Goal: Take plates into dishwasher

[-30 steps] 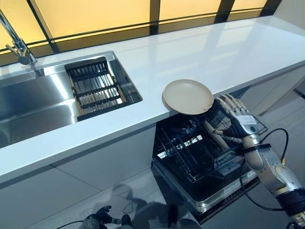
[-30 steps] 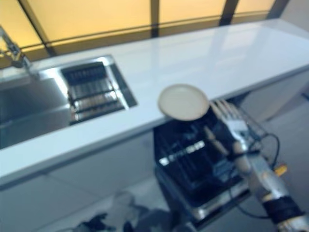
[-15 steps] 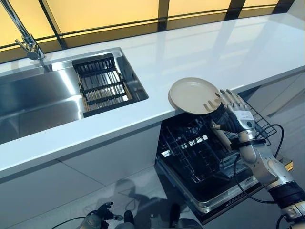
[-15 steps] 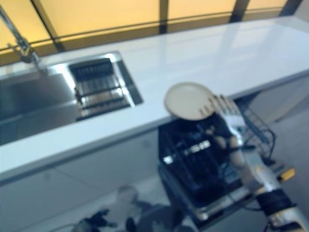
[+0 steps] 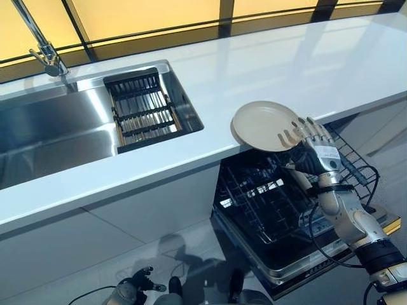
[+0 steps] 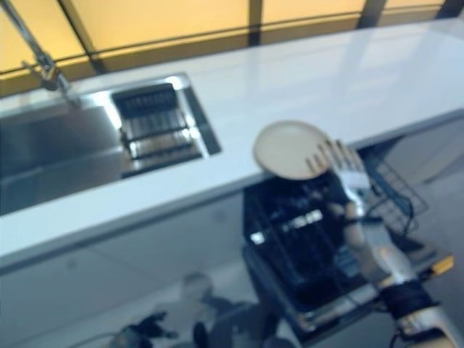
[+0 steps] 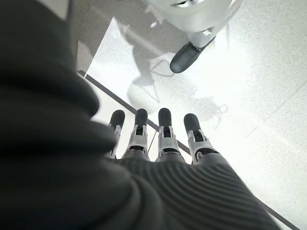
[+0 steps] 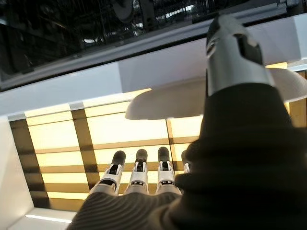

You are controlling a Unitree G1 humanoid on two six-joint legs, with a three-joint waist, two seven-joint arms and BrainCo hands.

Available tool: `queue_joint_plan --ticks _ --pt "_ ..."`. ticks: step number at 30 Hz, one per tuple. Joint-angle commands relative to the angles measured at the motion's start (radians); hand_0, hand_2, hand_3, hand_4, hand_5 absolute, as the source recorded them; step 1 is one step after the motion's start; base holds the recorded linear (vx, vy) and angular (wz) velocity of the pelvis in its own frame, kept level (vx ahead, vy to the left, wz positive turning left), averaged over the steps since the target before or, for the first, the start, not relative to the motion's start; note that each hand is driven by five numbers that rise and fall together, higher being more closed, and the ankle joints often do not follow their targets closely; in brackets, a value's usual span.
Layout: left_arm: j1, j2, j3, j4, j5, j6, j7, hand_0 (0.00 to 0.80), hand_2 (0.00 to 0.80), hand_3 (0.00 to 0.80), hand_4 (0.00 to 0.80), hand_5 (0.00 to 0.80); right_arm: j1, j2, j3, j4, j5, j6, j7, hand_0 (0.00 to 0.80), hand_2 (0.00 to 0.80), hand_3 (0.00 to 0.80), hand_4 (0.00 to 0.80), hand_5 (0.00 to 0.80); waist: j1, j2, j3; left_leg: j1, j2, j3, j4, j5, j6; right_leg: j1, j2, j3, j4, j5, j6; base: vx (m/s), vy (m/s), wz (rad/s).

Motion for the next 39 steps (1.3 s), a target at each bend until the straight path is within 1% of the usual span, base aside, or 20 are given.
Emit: queue_joint_plan --ticks 1,8,12,25,33,39 --pt "-0.048 0.004 -0.054 0.016 0.035 -0.012 -0.001 0.000 0.000 0.000 0.000 0.000 -0.121 0.025 0.023 0.030 -0.028 0.023 -0.085 0.000 0.000 0.000 0.000 0.000 0.022 -0.024 -0.006 -0.011 -0.064 0.032 -0.001 -0.065 0.077 0.005 0.016 0.026 0.099 -0.095 0.059 0.014 -0.002 0.04" --pt "-0.048 0.000 -0.060 0.007 0.039 -0.004 -0.006 0.000 0.000 0.000 0.000 0.000 -0.135 0.044 0.029 0.053 -0.039 0.018 -0.131 0.000 0.000 0.000 0.000 0.000 0.029 -0.020 -0.004 -0.014 -0.066 0.023 -0.001 -0.065 0.078 0.005 0.014 0.024 0.100 -0.097 0.059 0.002 0.001 0.02" --pt "-0.048 -0.001 -0.061 0.012 0.041 -0.009 -0.006 0.000 0.000 0.000 0.000 0.000 -0.142 0.046 0.034 0.055 -0.037 0.018 -0.135 0.000 0.000 0.000 0.000 0.000 0.031 -0.020 -0.003 -0.015 -0.067 0.021 -0.001 -0.065 0.078 0.005 0.013 0.024 0.101 -0.097 0.059 0.000 0.000 0.00" --pt "-0.056 0.004 -0.057 0.013 0.039 -0.005 -0.014 0.000 0.000 0.000 0.000 0.000 -0.145 0.039 0.049 0.077 -0.078 0.011 -0.124 0.000 0.000 0.000 0.000 0.000 0.035 -0.025 0.002 -0.021 -0.066 0.010 -0.001 -0.065 0.079 0.000 0.015 0.028 0.106 -0.101 0.058 0.000 -0.001 0.00" --pt "-0.064 0.014 -0.055 0.004 0.040 0.000 -0.023 0.000 0.000 0.000 0.000 0.000 -0.156 0.014 0.071 0.080 -0.126 0.003 -0.075 0.000 0.000 0.000 0.000 0.000 0.039 -0.031 0.005 -0.023 -0.064 0.005 -0.001 -0.063 0.079 -0.001 0.015 0.027 0.110 -0.102 0.059 0.004 -0.008 0.06" --pt "-0.065 0.019 -0.055 0.001 0.042 0.002 -0.024 0.000 0.000 0.000 0.000 0.000 -0.160 -0.001 0.075 0.080 -0.137 0.004 -0.063 0.000 0.000 0.000 0.000 0.000 0.041 -0.034 0.009 -0.024 -0.062 0.004 -0.001 -0.062 0.079 -0.001 0.016 0.027 0.111 -0.101 0.060 0.000 0.000 0.00"
